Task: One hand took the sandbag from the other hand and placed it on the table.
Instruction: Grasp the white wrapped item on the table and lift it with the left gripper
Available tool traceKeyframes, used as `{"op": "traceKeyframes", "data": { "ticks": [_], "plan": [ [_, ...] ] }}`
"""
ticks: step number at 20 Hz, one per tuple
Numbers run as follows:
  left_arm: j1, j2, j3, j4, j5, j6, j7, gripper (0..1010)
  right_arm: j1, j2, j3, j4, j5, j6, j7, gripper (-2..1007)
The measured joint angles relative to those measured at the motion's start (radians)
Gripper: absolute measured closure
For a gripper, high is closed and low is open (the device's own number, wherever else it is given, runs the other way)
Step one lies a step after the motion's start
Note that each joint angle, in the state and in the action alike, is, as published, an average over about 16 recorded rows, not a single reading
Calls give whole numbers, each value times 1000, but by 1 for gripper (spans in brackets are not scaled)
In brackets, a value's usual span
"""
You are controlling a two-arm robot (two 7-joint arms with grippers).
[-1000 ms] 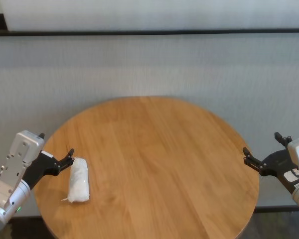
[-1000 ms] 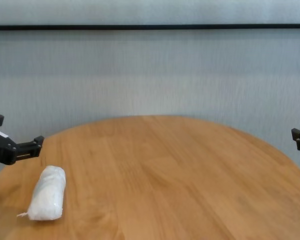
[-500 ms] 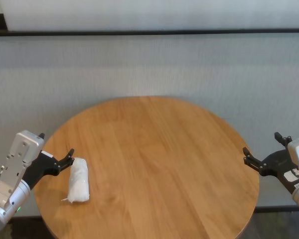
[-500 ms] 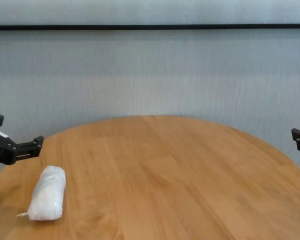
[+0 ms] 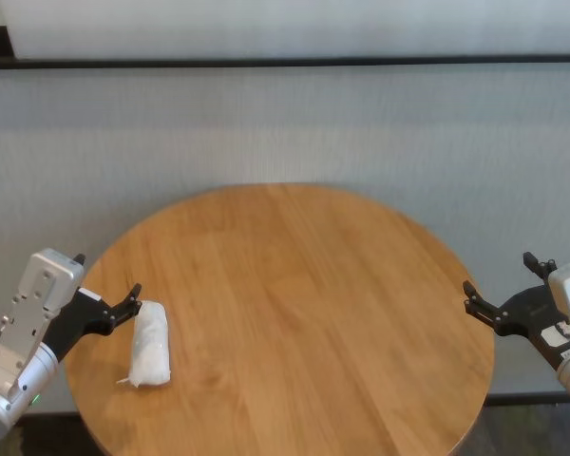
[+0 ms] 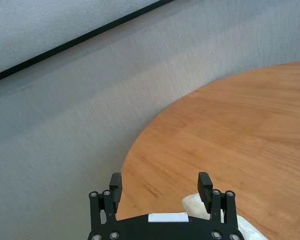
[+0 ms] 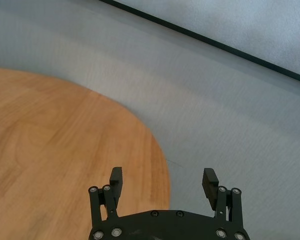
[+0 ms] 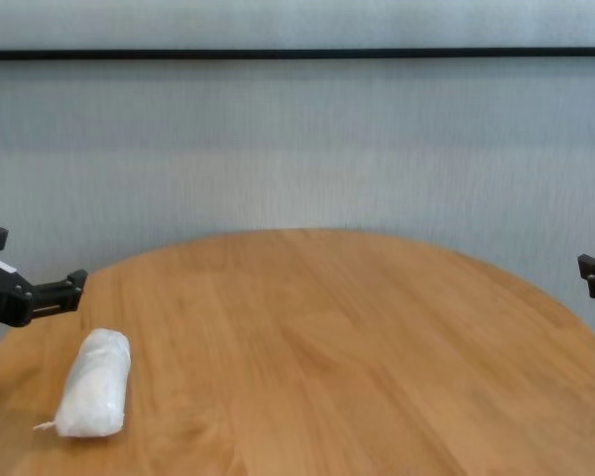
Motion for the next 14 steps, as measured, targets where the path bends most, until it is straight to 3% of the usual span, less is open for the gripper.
{"op": "traceKeyframes", "data": {
  "ticks": [14],
  "plan": [
    [0,0,0,0,0,0,0,10,0,0,0,0,0,0,0,-2]
  ]
}}
